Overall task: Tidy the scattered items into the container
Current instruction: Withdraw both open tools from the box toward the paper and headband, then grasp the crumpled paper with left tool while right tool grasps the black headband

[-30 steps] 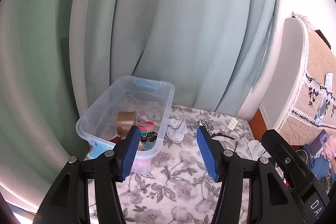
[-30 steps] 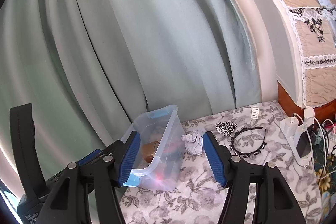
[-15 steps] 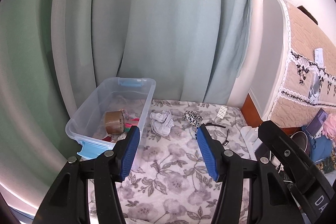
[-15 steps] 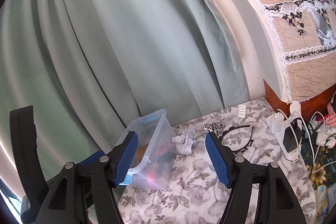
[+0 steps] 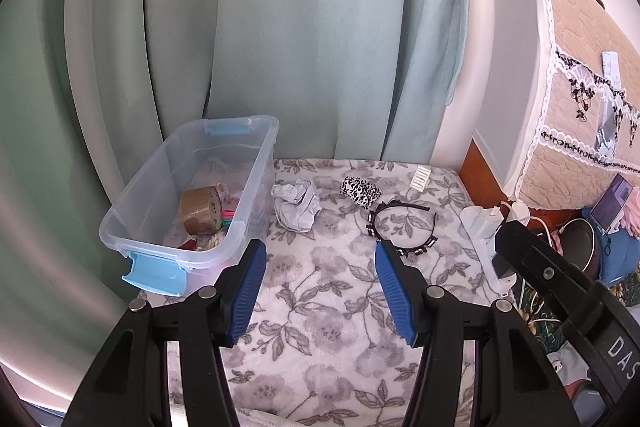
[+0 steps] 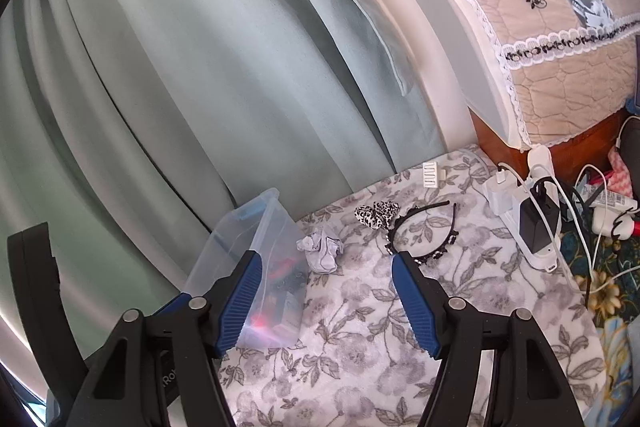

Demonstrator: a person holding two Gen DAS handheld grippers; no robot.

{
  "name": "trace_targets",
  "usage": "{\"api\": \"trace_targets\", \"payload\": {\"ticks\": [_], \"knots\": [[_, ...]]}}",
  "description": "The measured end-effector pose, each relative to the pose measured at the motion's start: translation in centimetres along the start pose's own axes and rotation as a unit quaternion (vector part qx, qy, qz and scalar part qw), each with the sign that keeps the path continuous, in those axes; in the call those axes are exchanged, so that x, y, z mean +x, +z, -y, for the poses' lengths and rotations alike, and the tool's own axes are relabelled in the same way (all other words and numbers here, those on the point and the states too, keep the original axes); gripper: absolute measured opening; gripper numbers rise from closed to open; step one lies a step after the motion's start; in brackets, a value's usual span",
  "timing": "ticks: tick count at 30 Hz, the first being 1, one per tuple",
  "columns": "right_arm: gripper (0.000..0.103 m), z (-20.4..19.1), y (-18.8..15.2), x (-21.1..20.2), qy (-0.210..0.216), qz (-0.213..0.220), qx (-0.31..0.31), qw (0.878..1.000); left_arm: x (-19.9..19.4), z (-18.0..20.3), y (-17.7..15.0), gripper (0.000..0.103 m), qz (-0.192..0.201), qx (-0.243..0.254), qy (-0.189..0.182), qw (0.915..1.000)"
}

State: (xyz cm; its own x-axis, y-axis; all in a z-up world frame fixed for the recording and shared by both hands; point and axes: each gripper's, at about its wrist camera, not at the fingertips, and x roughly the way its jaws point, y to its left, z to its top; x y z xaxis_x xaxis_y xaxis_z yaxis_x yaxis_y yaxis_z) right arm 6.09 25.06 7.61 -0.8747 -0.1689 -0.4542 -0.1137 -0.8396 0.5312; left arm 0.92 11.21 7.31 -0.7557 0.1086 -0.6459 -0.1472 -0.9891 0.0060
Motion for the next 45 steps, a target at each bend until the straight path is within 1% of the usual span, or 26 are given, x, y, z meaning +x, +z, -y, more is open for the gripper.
{"api": "trace_targets", "payload": {"ticks": [11,15,20,26,29,33,38,42,45], "knots": [[0.071,3.1,-1.6,4.5,-0.031,-0.057,0.020,0.998,5.5,-0.2,-1.7,0.058,-0.066,-0.002,0.005,0.9978],[0.071,4.7,-2.3,6.5,-0.048,-0.080,0.030,0.995,8.1,-0.5,-2.6,0.058,-0.093,-0.003,0.008,0.9956],[0.071,6.2,-3.4,9.4,-0.066,-0.113,0.032,0.991,11.3,-0.3,-3.6,0.058,-0.126,0.001,0.001,0.9920],[0.071,7.6,-4.3,12.4,-0.085,-0.138,0.034,0.986,14.7,-0.1,-4.4,0.058,-0.148,0.005,-0.009,0.9890],[0.071,8.3,-4.5,13.8,-0.094,-0.147,0.032,0.984,16.4,-0.6,-4.6,0.058,-0.156,0.000,-0.005,0.9877],[0.071,9.1,-4.7,15.8,-0.103,-0.160,0.027,0.981,18.5,-1.2,-4.3,0.058,-0.158,-0.007,0.015,0.9873],[0.071,10.0,-4.4,18.1,-0.113,-0.167,0.023,0.979,21.1,-0.9,-3.0,0.058,-0.137,0.001,0.045,0.9896],[0.071,10.8,-3.8,19.8,-0.124,-0.169,0.011,0.978,23.6,-0.8,-1.8,0.058,-0.127,-0.007,0.054,0.9905],[0.071,11.7,-3.4,20.8,-0.133,-0.167,0.011,0.977,25.2,-0.6,-0.9,0.058,-0.116,0.001,0.062,0.9913]]}}
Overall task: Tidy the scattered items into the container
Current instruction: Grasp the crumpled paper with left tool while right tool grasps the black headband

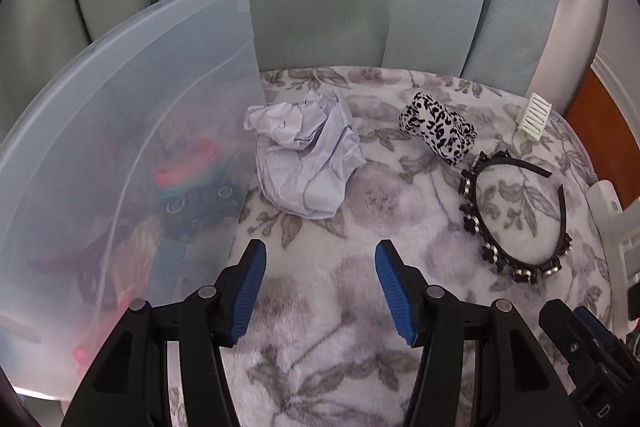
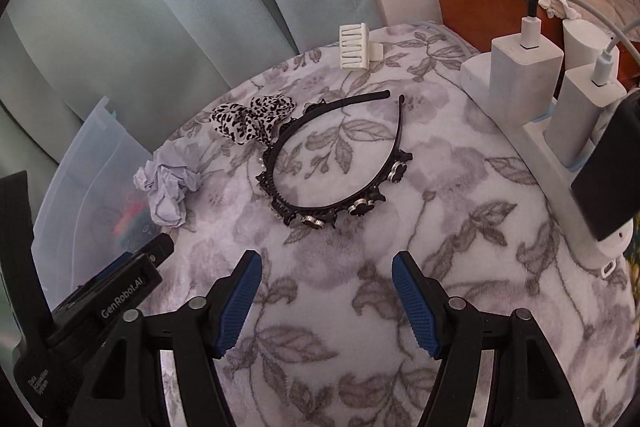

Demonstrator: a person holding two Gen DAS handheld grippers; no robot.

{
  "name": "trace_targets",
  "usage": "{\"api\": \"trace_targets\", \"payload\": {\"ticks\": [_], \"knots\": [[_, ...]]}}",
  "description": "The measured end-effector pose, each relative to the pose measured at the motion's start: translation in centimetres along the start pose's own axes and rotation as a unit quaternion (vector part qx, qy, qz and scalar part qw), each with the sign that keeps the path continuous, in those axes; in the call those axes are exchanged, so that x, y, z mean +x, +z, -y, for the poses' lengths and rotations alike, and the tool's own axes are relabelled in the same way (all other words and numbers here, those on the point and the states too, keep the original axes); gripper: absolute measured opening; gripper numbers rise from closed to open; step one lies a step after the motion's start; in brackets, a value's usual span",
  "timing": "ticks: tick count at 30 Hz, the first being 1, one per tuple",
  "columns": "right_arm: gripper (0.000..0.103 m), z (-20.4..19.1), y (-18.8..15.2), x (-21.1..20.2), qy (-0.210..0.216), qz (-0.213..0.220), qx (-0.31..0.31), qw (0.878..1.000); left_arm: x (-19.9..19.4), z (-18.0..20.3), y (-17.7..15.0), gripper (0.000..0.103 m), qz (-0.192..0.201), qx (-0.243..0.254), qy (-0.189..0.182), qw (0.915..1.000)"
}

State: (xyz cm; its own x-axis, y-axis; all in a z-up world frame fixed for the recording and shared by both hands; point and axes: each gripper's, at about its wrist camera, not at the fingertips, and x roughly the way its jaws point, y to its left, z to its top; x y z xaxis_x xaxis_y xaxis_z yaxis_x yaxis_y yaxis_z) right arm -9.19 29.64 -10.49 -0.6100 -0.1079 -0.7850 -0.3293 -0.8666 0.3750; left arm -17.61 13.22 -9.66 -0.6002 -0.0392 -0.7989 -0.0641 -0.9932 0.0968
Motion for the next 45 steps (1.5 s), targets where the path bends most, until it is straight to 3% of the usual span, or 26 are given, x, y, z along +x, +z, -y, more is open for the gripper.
{"api": "trace_targets", "payload": {"ticks": [7,15,22,32,34,35,36,45], "knots": [[0.071,0.4,1.8,2.1,-0.012,0.007,-0.010,1.000,2.4,0.5,2.3,0.058,0.033,-0.001,0.070,0.9970],[0.071,0.0,3.2,3.1,-0.015,0.029,-0.037,0.999,4.5,1.0,2.9,0.058,0.055,0.013,0.115,0.9918],[0.071,1.2,3.4,4.4,-0.043,0.028,-0.019,0.998,4.5,2.0,3.2,0.058,0.097,0.044,0.176,0.9786],[0.071,1.3,3.7,4.7,-0.037,0.032,-0.024,0.999,8.7,2.9,6.1,0.058,0.085,0.078,0.187,0.9755],[0.071,1.2,3.7,4.9,-0.040,0.032,-0.029,0.998,9.0,2.9,6.4,0.054,0.094,0.077,0.192,0.9738],[0.071,1.1,3.7,4.9,-0.041,0.032,-0.030,0.998,9.0,2.8,6.6,0.045,0.097,0.074,0.192,0.9737],[0.071,1.1,3.7,5.0,-0.042,0.032,-0.031,0.998,8.9,2.6,6.8,0.045,0.100,0.069,0.191,0.9739],[0.072,1.2,3.6,3.9,-0.038,0.047,-0.028,0.998,6.8,1.5,6.2,0.043,0.109,0.045,0.139,0.9832]]}}
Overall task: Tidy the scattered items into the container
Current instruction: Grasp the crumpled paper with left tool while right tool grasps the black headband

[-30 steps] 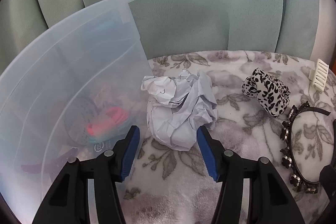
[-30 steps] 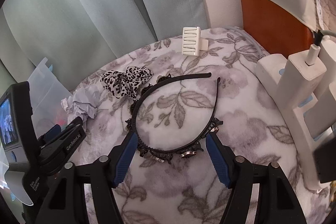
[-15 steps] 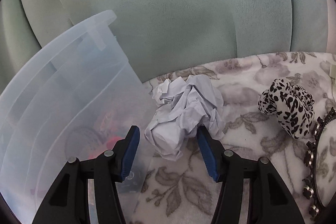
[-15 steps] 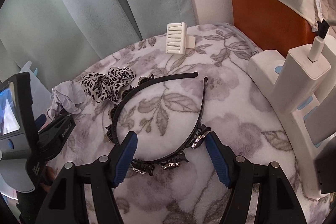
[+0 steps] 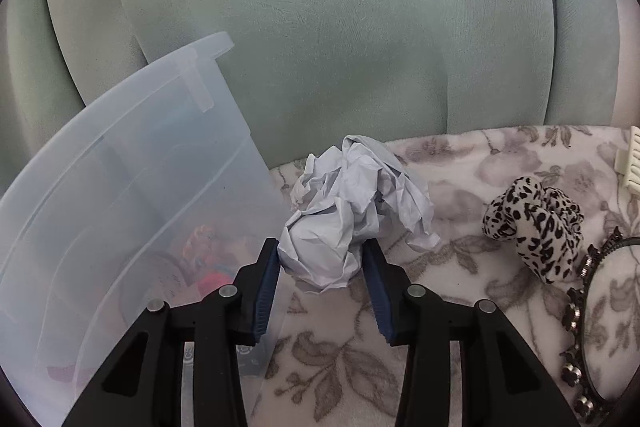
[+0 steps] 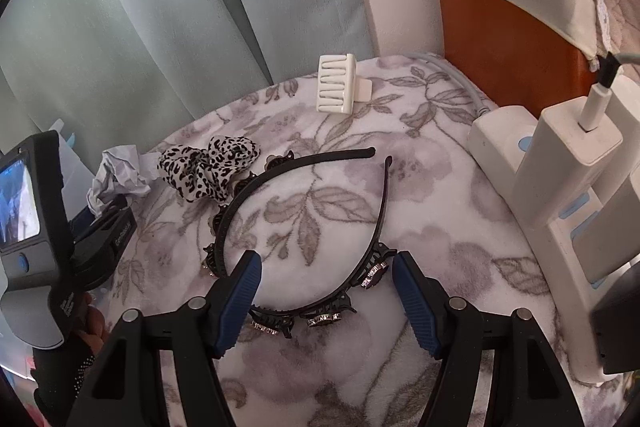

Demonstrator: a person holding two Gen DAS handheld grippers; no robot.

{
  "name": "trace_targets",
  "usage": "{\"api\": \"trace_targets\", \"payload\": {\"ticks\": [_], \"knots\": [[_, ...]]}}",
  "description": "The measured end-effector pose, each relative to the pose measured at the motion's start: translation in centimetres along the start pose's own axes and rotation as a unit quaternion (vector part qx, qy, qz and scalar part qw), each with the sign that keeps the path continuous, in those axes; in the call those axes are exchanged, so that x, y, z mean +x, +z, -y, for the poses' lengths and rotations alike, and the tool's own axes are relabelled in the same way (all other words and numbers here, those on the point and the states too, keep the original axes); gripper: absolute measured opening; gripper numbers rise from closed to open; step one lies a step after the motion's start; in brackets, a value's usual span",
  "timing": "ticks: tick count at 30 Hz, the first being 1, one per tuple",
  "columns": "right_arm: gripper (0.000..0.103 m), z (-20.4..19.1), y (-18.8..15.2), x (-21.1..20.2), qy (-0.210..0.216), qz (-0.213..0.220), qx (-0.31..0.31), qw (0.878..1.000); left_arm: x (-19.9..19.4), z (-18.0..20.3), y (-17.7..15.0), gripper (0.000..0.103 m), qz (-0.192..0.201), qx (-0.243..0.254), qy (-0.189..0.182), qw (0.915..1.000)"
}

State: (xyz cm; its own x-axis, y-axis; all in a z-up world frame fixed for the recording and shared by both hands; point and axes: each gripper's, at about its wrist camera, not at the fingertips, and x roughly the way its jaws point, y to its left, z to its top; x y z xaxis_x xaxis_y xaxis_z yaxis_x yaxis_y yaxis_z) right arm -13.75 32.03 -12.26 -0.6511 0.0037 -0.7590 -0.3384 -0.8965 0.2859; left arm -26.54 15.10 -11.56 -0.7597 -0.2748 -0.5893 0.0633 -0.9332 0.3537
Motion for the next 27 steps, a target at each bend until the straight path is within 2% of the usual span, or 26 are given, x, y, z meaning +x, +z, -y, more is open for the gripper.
{"api": "trace_targets", "payload": {"ticks": [9,15,17,20,21,26,27], "knots": [[0.072,0.0,0.3,-1.5,0.009,0.006,0.000,1.000,-4.7,-2.0,-2.3,0.043,-0.030,0.005,-0.059,0.9978],[0.072,-2.5,-0.1,-1.8,0.037,0.002,-0.044,0.998,-6.1,-2.9,-3.5,0.044,-0.069,0.000,-0.096,0.9929],[0.072,-3.4,-0.2,-1.7,0.047,0.005,-0.065,0.997,-7.0,-2.7,-5.1,0.044,-0.079,-0.004,-0.097,0.9921],[0.071,-4.5,-0.5,-1.0,0.062,-0.003,-0.096,0.993,-7.0,-3.2,-5.3,0.044,-0.087,-0.011,-0.100,0.9911],[0.069,-4.9,-0.7,-0.7,0.067,-0.007,-0.109,0.992,-6.8,-3.2,-5.3,0.044,-0.090,-0.013,-0.101,0.9908],[0.039,-6.3,-1.4,1.4,0.068,-0.044,-0.157,0.984,-6.7,-3.1,-5.3,0.044,-0.084,-0.012,-0.098,0.9916],[0.038,-6.5,-1.5,2.0,0.062,-0.052,-0.161,0.984,-6.6,-3.1,-5.2,0.044,-0.082,-0.012,-0.098,0.9917]]}}
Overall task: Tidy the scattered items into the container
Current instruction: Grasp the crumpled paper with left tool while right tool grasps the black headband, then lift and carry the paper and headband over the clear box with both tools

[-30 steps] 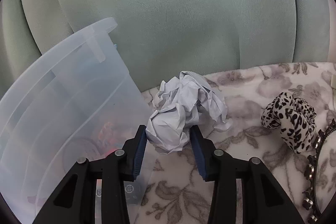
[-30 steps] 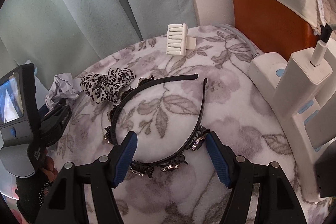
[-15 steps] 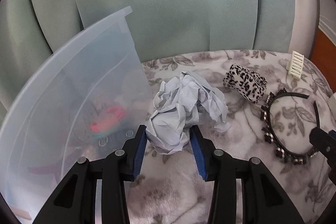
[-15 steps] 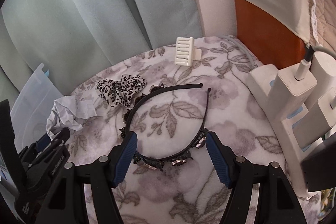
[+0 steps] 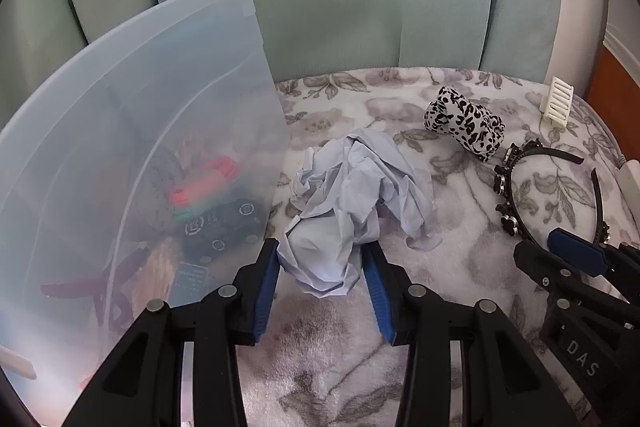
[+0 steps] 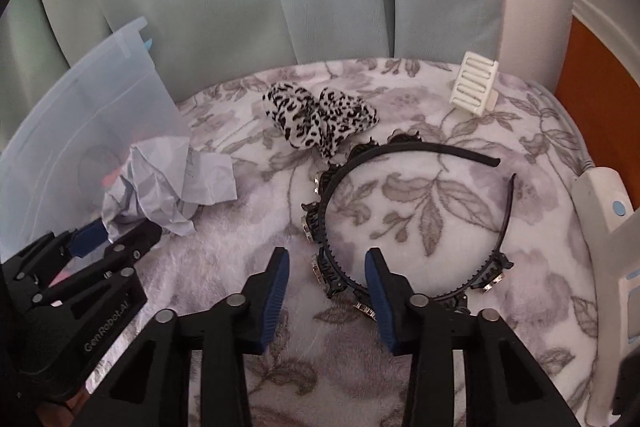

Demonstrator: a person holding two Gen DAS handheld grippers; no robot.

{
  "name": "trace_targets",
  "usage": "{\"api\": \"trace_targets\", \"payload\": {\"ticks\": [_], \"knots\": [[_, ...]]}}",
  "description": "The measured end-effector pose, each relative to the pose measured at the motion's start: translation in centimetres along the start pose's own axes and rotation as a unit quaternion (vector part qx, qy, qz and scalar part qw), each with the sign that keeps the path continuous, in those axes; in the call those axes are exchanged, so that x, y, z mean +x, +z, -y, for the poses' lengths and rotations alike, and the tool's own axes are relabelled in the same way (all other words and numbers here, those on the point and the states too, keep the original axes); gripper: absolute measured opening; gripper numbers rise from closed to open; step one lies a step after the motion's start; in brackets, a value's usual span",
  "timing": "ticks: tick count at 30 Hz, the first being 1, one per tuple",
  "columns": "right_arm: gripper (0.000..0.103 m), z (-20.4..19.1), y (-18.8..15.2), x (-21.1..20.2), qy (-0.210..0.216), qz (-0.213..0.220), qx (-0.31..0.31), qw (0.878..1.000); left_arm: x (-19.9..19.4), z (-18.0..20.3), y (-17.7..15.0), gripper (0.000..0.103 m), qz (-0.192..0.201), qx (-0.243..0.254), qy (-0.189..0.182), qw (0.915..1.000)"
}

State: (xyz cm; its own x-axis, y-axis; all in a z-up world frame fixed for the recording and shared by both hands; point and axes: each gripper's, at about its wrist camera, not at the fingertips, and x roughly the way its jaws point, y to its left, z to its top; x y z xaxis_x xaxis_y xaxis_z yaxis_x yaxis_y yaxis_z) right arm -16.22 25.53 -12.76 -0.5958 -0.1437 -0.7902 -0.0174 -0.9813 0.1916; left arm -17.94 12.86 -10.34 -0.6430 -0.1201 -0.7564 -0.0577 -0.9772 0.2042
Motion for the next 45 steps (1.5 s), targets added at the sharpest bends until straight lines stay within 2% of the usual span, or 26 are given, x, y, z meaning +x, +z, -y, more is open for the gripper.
{"api": "trace_targets", "payload": {"ticks": [5,8,10,15,20,27,33,45], "knots": [[0.037,-0.2,0.6,1.2,-0.008,0.000,-0.018,1.000,0.2,-0.3,0.2,0.045,0.003,-0.007,-0.005,1.0000],[0.025,-0.3,0.6,1.3,-0.016,0.003,-0.027,1.000,0.3,-0.4,0.3,0.044,0.005,-0.009,-0.007,0.9999],[0.020,0.1,0.5,1.0,0.000,0.004,-0.018,1.000,0.2,-0.3,0.3,0.044,0.005,-0.006,-0.007,0.9999],[0.017,0.1,-0.1,-0.2,0.012,0.003,-0.004,1.000,0.2,-0.4,0.1,0.044,-0.008,-0.009,-0.015,0.9998],[0.016,0.1,-1.4,-2.3,0.028,0.013,0.047,0.998,-0.6,-0.9,-0.2,0.044,-0.020,-0.018,-0.028,0.9992],[0.014,0.2,-3.1,-6.5,0.049,0.032,0.103,0.993,-3.6,-1.8,-1.2,0.043,-0.023,-0.018,-0.061,0.9977],[0.014,0.2,-4.7,-10.2,0.062,0.047,0.142,0.987,-7.3,-2.9,-1.5,0.043,-0.003,-0.016,-0.080,0.9967],[0.014,-0.1,-6.2,-16.1,0.099,0.086,0.184,0.974,-14.1,-4.6,-2.5,0.043,0.035,-0.010,-0.076,0.9965]]}}
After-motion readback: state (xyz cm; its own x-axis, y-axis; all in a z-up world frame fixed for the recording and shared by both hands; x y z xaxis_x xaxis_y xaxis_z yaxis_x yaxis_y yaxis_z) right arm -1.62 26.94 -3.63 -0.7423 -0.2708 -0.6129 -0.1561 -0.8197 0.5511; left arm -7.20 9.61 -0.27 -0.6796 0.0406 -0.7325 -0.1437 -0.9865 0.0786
